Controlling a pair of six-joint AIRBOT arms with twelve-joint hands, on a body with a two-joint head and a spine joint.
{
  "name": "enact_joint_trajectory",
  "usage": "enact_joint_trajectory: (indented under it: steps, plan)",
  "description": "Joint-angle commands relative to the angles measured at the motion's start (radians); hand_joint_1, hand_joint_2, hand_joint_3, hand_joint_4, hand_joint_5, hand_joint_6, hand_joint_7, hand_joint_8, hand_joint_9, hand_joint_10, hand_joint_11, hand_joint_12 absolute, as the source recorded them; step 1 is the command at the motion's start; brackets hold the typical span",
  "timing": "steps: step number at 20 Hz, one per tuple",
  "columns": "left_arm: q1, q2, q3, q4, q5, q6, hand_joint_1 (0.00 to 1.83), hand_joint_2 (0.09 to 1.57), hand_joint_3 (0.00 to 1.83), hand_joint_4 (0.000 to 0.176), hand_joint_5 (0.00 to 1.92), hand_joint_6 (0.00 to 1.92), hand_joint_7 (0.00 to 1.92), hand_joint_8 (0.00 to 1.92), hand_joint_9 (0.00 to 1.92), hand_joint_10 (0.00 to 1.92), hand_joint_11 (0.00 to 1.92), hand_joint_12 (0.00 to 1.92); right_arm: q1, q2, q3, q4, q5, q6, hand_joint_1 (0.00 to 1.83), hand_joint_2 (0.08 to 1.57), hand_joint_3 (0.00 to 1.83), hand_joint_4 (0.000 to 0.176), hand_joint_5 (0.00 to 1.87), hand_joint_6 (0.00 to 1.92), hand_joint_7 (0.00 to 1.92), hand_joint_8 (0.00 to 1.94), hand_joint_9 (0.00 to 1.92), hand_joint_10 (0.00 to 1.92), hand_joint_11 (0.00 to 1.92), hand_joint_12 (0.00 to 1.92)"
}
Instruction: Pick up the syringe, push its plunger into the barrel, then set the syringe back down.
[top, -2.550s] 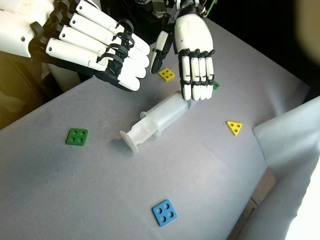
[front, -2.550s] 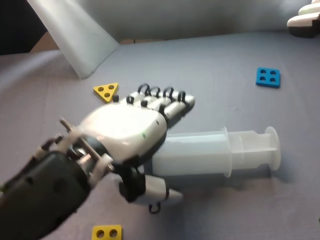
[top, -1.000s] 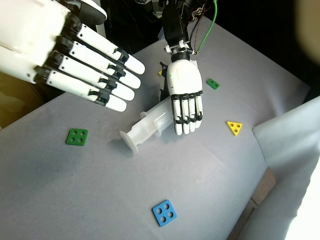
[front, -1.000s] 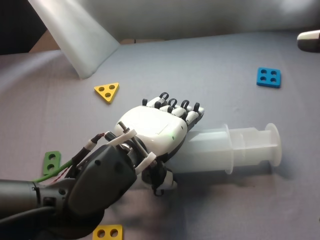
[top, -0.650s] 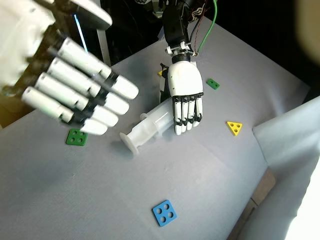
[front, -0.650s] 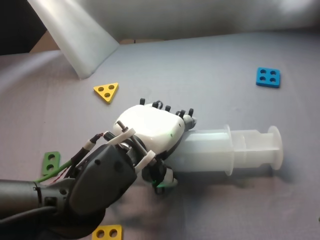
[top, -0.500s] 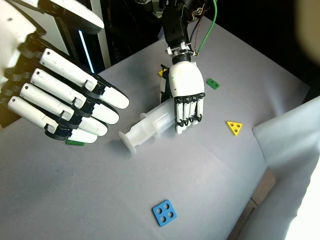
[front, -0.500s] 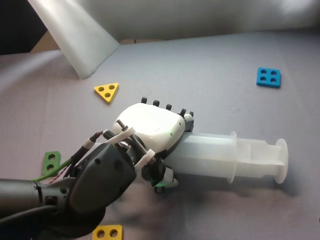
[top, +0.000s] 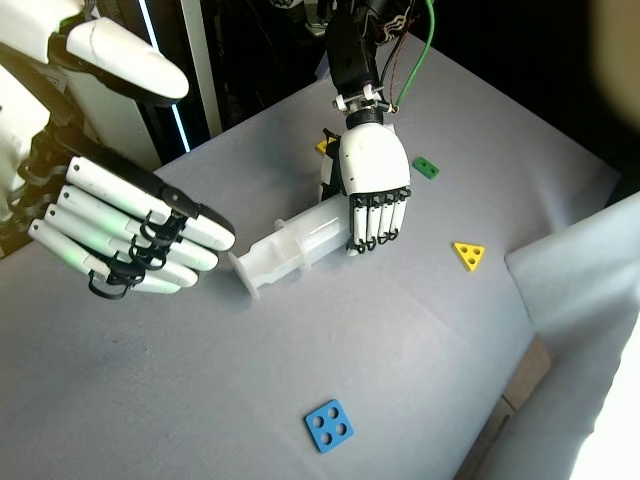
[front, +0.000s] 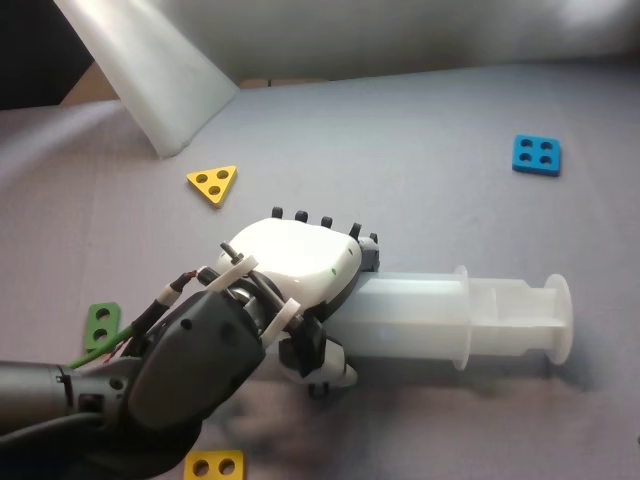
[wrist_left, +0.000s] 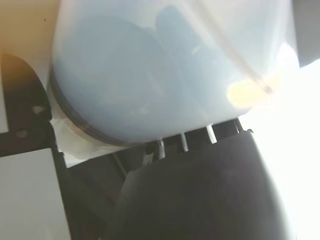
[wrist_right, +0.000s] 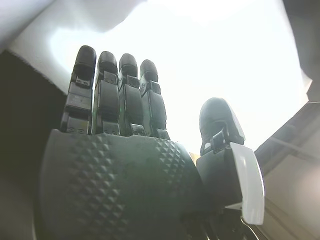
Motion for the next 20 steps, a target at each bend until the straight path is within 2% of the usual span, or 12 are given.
enact_joint_trajectory:
  steps: [1,2,3,7,8,10,11,13,15,18,20]
  plan:
    - [-0.007,0.009,-0.008,0.051,-0.047,-0.003,1.34,1.24,0.00,0.000,0.71,1.09,0.73,1.52,0.67,1.61,0.58,1.44,0.009,0.001,-0.001,-0.029,-0.050,0.046,0.00,1.30,0.00,0.000,0.27,0.00,0.22,0.00,0.17,0.00,0.00,0.43]
    - [-0.015,0.016,-0.014,0.047,-0.050,-0.010,1.24,1.24,0.00,0.000,0.74,1.09,0.79,1.55,0.71,1.48,0.59,1.46,0.007,-0.002,-0.001,-0.029,-0.058,0.073,0.00,1.31,0.00,0.000,0.26,0.00,0.22,0.00,0.16,0.00,0.00,0.43]
    - [-0.026,0.022,-0.020,0.047,-0.050,-0.019,1.23,1.22,0.00,0.000,0.75,1.09,0.84,1.49,0.77,1.37,0.62,1.42,0.003,-0.005,-0.001,-0.029,-0.066,0.110,0.00,1.31,0.00,0.000,0.26,0.00,0.22,0.00,0.17,0.00,0.00,0.43]
    - [-0.089,0.042,-0.045,0.022,-0.050,-0.024,1.22,1.21,0.00,0.000,0.80,1.05,0.82,1.52,0.74,1.40,0.61,1.46,-0.008,-0.019,0.000,-0.016,-0.080,0.204,0.00,1.32,0.00,0.000,0.25,0.00,0.20,0.00,0.15,0.00,0.00,0.44]
    - [-0.104,0.048,-0.051,0.013,-0.050,-0.025,1.22,1.22,0.00,0.000,0.84,1.01,0.78,1.57,0.71,1.49,0.61,1.50,-0.008,-0.024,0.000,0.014,-0.080,0.199,0.00,1.32,0.00,0.000,0.26,0.00,0.21,0.00,0.17,0.00,0.00,0.47]
    - [-0.138,0.067,-0.061,-0.003,-0.047,-0.021,1.21,1.22,0.00,0.000,0.84,0.99,0.74,1.62,0.68,1.56,0.60,1.54,-0.008,-0.039,0.000,0.067,-0.093,0.148,0.00,1.31,0.00,0.000,0.26,0.00,0.21,0.00,0.17,0.00,0.00,0.49]
    - [-0.155,0.078,-0.064,-0.012,-0.041,-0.020,1.20,1.26,0.00,0.000,0.79,1.06,0.70,1.70,0.63,1.65,0.57,1.60,-0.008,-0.050,0.000,0.100,-0.118,0.118,0.00,1.31,0.00,0.000,0.26,0.00,0.21,0.00,0.17,0.00,0.00,0.50]
    - [-0.185,0.092,-0.064,-0.029,-0.032,-0.020,1.19,1.27,0.00,0.000,0.76,1.10,0.68,1.73,0.61,1.68,0.54,1.66,-0.009,-0.062,0.001,0.185,-0.155,0.057,0.00,1.31,0.00,0.000,0.25,0.00,0.21,0.00,0.17,0.00,0.00,0.50]
    - [-0.214,0.108,-0.065,-0.049,-0.020,-0.019,1.21,1.24,0.00,0.000,0.82,1.02,0.71,1.67,0.62,1.64,0.55,1.64,-0.010,-0.081,0.014,0.266,-0.157,0.024,0.00,1.31,0.00,0.000,0.26,0.00,0.22,0.00,0.18,0.01,0.00,0.53]
    - [-0.244,0.123,-0.067,-0.071,-0.004,-0.011,1.20,1.25,0.00,0.000,0.80,1.05,0.71,1.67,0.64,1.62,0.58,1.61,-0.023,-0.104,0.042,0.365,-0.157,0.018,0.00,1.30,0.00,0.000,0.26,0.00,0.22,0.00,0.19,0.01,0.00,0.53]
    - [-0.259,0.130,-0.072,-0.085,-0.004,-0.011,1.20,1.25,0.00,0.000,0.80,1.05,0.71,1.68,0.63,1.61,0.56,1.59,-0.024,-0.143,0.080,0.388,-0.157,0.015,0.00,1.31,0.00,0.000,0.23,0.00,0.20,0.00,0.16,0.00,0.00,0.48]
